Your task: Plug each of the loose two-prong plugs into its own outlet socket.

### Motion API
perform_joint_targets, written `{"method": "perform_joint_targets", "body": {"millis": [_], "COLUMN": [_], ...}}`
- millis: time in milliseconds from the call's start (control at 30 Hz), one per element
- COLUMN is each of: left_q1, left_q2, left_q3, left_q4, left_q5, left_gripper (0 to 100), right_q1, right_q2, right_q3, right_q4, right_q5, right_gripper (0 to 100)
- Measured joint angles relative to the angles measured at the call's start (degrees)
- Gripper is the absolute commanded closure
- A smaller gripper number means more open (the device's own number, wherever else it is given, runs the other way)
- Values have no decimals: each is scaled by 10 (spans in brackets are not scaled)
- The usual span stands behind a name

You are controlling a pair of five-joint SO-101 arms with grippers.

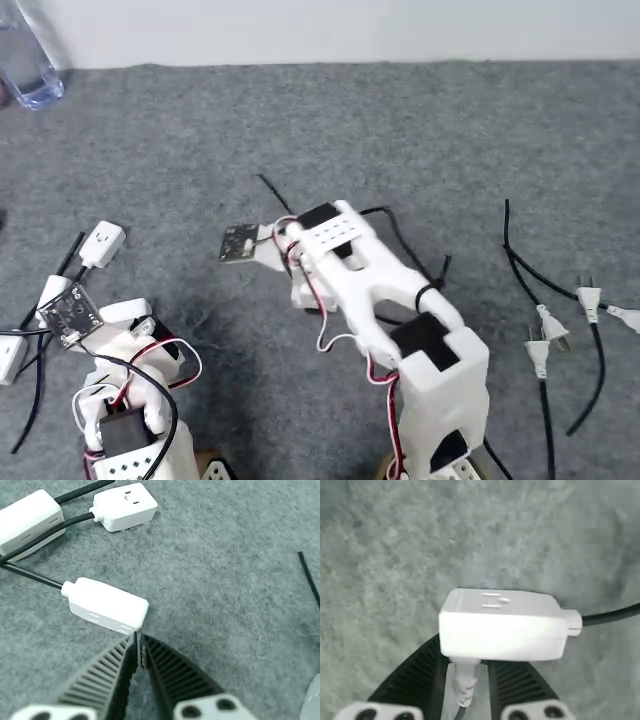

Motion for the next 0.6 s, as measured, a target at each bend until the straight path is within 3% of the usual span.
{"method": "perform_joint_targets", "body": {"millis": [300,600], "left_q1": [0,0], "left_q2": [0,0], "left_q3": [0,0], "left_q4": [0,0], "left_q5": [0,0], "left_gripper": [987,987], "right_q1": [88,153], "right_q2": [-151,-174], "right_q3": [1,1], "right_q4": [17,-152], "right_q5": [-11,-197], "right_gripper": [991,991]}}
